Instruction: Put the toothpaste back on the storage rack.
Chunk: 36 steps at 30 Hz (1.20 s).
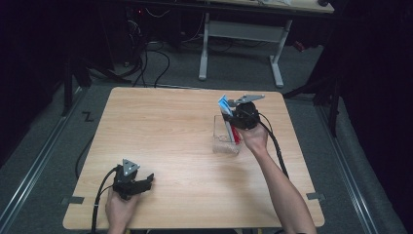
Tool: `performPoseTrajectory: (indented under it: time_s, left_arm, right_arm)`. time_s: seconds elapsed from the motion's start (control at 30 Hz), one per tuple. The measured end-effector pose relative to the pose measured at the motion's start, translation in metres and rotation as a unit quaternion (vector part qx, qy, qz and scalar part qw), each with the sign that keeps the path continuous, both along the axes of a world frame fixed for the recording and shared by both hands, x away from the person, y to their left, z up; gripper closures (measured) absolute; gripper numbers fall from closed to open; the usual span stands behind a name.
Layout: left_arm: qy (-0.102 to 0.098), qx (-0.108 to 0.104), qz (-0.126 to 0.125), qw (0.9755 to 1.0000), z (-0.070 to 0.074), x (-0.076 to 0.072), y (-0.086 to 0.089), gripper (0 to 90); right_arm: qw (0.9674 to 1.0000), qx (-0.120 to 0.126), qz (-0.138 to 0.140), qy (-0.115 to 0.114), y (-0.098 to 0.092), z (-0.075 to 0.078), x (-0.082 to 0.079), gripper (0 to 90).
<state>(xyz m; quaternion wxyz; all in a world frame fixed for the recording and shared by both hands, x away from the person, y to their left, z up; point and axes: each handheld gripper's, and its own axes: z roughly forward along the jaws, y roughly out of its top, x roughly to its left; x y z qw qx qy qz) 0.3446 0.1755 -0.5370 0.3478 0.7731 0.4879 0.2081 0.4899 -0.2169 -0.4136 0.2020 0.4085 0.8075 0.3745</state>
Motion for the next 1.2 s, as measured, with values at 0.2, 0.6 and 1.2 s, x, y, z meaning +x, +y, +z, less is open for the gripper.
performPoseTrajectory:
  time_s: [0.2, 0.6, 1.2]
  left_arm:
    - [0.0, 0.0, 0.0, 1.0, 0.0, 0.0, 0.0, 24.0]
    - [0.0, 0.0, 0.0, 1.0, 0.0, 0.0, 0.0, 23.9]
    - [0.0, 0.0, -0.001, 1.0, 0.0, 0.0, 0.0, 23.9]
  right_arm:
    - [1.0, -0.006, 0.004, 0.003, 0.001, -0.005, 0.0, 70.7]
    - [0.9999, -0.008, 0.005, 0.009, -0.001, -0.008, -0.001, 70.0]
    - [0.9998, 0.002, 0.011, 0.014, 0.001, -0.015, -0.003, 68.2]
